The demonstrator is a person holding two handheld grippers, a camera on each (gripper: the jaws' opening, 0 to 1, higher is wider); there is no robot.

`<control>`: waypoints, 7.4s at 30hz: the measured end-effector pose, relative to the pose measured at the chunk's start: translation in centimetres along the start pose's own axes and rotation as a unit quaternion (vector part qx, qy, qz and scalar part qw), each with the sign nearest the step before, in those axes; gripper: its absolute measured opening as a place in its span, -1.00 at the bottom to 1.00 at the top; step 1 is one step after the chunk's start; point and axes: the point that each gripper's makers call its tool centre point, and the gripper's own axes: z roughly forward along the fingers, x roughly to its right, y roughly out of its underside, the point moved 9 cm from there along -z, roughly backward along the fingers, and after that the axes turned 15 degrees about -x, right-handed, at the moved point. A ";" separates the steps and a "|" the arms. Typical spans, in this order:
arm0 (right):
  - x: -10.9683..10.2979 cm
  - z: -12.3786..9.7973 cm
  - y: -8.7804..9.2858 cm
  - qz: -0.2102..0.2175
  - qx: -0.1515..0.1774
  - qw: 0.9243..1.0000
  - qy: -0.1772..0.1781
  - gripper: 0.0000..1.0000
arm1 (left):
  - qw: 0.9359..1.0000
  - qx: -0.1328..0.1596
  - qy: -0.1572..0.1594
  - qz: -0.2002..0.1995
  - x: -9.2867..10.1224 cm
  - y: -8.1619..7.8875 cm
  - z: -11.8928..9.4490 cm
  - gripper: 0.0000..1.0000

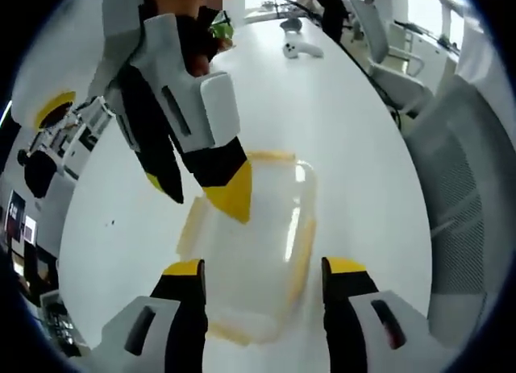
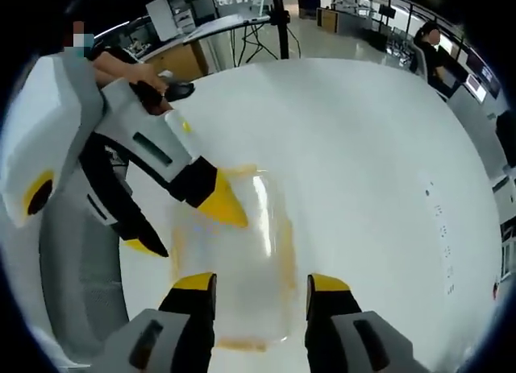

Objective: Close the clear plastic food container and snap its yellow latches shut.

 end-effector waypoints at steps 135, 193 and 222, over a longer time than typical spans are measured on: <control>0.2 1.8 -1.7 -0.106 -0.034 0.991 0.074 0.33 | 0.996 -0.084 0.024 0.022 -7.0 6.2 2.9 0.64; 0.1 1.0 0.0 -0.020 0.023 0.994 0.104 0.49 | 0.998 -0.057 -0.017 -0.027 -7.3 7.1 1.8 0.96; -2.9 1.6 2.8 0.062 0.069 0.989 0.118 0.43 | 0.994 -0.023 -0.029 -0.104 -5.1 8.8 0.3 0.91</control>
